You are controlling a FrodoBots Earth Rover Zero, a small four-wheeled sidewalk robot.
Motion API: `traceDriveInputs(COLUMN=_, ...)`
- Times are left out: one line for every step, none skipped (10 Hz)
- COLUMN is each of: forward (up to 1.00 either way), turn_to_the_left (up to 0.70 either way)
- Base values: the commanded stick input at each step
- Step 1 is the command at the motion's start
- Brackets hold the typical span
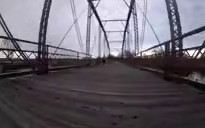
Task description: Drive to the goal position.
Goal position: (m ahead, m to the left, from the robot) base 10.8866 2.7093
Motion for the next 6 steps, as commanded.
traceDriveInputs(forward=0.91, turn_to_the_left=0.0)
traceDriveInputs(forward=1.0, turn_to_the_left=0.0)
traceDriveInputs(forward=1.0, turn_to_the_left=0.0)
traceDriveInputs(forward=1.0, turn_to_the_left=0.0)
traceDriveInputs(forward=1.0, turn_to_the_left=0.0)
traceDriveInputs(forward=1.0, turn_to_the_left=-0.02)
